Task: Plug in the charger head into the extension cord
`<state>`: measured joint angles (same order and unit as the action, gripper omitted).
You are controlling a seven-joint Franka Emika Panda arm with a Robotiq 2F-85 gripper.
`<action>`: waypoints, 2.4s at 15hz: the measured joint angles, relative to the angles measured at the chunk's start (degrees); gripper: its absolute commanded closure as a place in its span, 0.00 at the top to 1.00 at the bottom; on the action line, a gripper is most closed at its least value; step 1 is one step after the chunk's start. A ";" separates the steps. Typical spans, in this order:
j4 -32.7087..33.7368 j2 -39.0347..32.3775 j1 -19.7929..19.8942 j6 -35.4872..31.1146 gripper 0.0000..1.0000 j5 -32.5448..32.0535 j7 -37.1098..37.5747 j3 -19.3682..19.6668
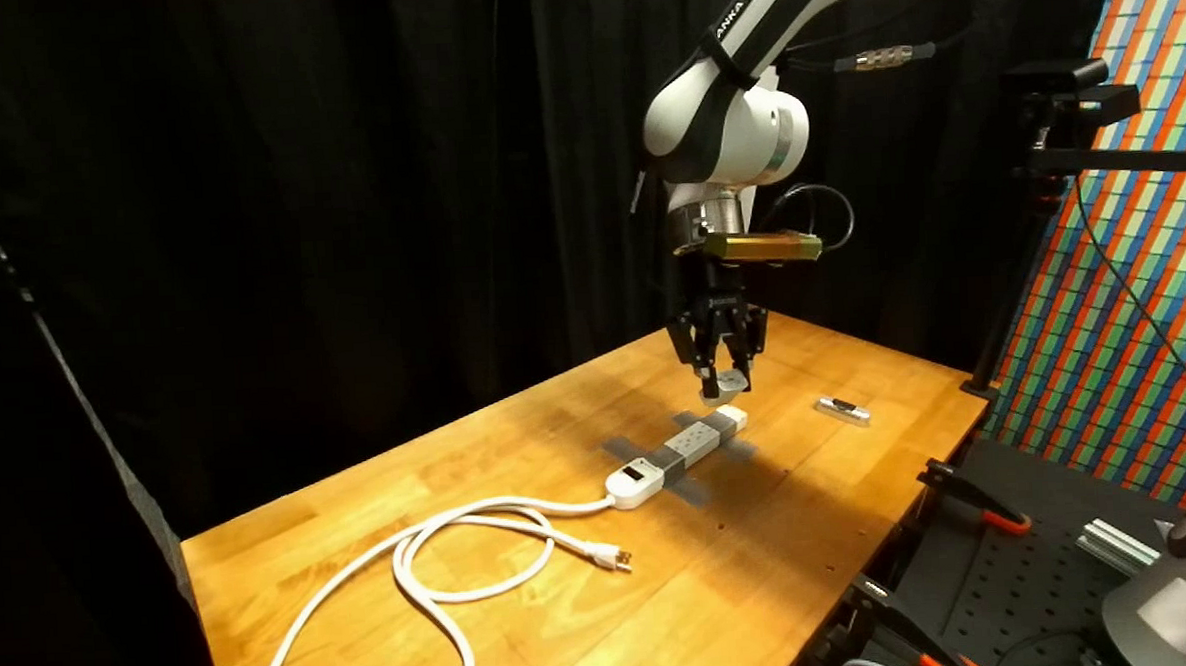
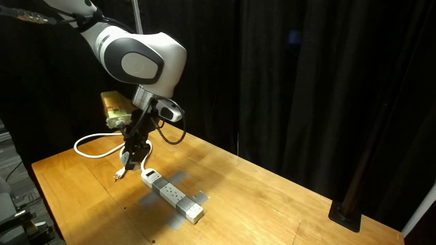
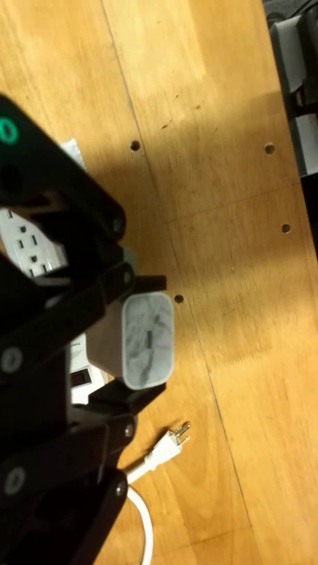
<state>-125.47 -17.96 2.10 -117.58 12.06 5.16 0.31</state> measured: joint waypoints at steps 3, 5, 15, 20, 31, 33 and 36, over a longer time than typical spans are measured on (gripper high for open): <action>0.00 -0.01 -1.18 -0.07 0.48 -0.82 4.45 0.15; 0.00 -0.01 -1.20 -0.09 0.23 -0.83 4.82 0.35; 13.72 -12.58 -1.21 12.30 0.23 -0.87 5.25 0.38; 22.67 -22.71 -1.18 9.03 0.23 -0.88 5.17 0.75; 39.18 -32.98 1.91 27.03 0.23 -0.94 2.79 1.10; 40.42 -34.46 2.00 26.18 0.23 -0.96 2.17 1.26; 42.04 -36.99 2.01 26.32 0.23 -1.90 1.65 1.35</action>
<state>-83.43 -54.95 4.10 -91.26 10.16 6.81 1.66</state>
